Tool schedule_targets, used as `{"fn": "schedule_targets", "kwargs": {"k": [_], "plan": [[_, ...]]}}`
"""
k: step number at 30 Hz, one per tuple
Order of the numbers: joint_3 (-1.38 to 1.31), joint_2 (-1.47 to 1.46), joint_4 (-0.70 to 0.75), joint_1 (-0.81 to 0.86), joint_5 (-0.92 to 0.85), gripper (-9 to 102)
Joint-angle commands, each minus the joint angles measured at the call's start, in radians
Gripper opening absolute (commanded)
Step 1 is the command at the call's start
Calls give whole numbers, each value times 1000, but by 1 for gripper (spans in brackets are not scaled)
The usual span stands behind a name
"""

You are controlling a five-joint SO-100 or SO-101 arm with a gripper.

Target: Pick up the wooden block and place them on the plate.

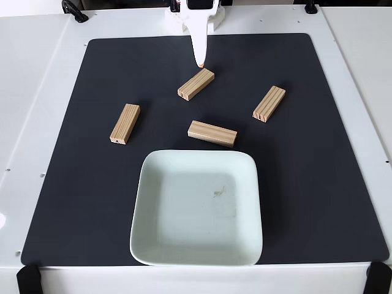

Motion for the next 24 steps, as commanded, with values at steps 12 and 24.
{"fn": "schedule_targets", "kwargs": {"k": [12,24], "plan": [[-362,-224,17,-61,0,0],[-1285,-1028,325,-244,-8,0]]}}
